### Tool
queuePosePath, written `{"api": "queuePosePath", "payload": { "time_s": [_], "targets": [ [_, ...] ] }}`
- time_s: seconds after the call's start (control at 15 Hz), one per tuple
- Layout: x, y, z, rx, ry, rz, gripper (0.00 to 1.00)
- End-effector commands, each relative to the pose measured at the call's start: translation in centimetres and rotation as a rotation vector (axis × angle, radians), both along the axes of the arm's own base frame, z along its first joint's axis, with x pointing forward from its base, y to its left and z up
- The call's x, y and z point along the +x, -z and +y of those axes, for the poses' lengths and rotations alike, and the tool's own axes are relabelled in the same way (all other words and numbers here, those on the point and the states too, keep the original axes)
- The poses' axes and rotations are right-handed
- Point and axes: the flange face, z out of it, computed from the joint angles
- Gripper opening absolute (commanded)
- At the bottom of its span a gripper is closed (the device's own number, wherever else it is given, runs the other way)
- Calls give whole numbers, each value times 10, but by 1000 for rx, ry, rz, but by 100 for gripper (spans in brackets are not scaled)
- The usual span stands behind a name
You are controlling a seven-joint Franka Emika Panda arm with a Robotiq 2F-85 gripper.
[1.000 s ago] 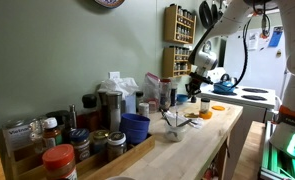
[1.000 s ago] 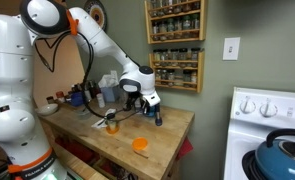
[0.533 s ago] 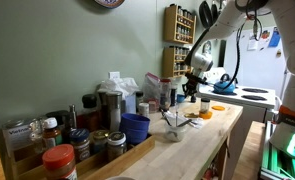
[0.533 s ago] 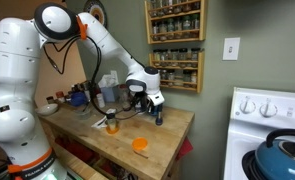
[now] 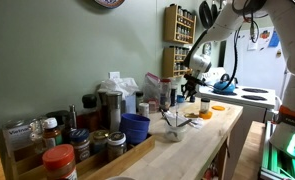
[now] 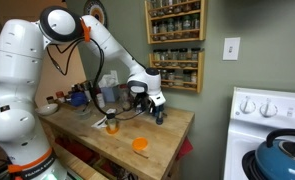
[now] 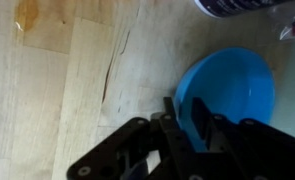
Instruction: Move the blue bowl backwards
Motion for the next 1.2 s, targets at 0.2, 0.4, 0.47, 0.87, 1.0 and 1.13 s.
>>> {"api": "queuePosePath", "payload": {
  "time_s": [0.2,0.4,0.47,0.87,1.0,1.13],
  "targets": [
    [-4,-16,18,-9,-29,-5,82],
    [-18,-33,32,-64,-61,1,100],
    [-28,-39,37,-92,-75,9,100],
    [-96,-85,58,-147,-266,24,100],
    [-117,-102,62,-122,-378,-24,100],
    [-145,-118,61,-123,-490,-60,100]
  ]
}}
